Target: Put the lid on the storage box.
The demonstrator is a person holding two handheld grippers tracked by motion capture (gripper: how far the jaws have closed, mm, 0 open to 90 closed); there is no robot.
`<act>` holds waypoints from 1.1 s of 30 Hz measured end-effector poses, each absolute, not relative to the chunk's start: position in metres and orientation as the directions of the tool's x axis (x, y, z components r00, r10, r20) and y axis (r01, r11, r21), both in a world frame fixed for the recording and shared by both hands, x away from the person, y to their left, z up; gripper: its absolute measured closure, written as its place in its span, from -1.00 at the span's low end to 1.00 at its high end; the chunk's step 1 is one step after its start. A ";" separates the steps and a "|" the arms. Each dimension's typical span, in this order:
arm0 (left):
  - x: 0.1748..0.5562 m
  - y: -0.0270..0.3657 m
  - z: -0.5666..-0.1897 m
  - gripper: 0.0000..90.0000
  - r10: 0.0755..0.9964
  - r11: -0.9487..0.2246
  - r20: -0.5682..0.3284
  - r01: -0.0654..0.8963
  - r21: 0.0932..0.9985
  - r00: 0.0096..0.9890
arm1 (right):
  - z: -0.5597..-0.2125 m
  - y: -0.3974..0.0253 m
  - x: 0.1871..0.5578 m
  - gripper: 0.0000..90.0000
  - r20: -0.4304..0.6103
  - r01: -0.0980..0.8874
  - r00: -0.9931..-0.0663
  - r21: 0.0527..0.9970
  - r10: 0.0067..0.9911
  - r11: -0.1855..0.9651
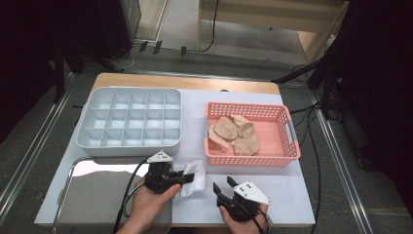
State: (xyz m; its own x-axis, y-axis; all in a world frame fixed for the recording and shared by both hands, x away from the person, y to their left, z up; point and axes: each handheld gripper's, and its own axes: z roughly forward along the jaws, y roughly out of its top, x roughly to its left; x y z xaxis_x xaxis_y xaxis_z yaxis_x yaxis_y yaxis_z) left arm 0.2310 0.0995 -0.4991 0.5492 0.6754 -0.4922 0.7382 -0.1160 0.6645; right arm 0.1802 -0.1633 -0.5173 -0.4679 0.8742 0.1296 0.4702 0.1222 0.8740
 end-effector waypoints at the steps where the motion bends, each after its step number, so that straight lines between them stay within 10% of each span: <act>1: 0.231 0.100 -0.499 0.62 0.675 -0.120 -0.488 0.734 0.668 0.554 | -0.517 -0.168 0.181 -0.05 0.124 0.462 -0.463 0.879 0.878 0.120; 33: 0.228 0.132 -0.487 0.62 0.701 -0.083 -0.465 0.709 0.700 0.541 | -0.534 -0.196 0.192 -0.59 0.123 0.492 -0.368 0.867 0.922 0.081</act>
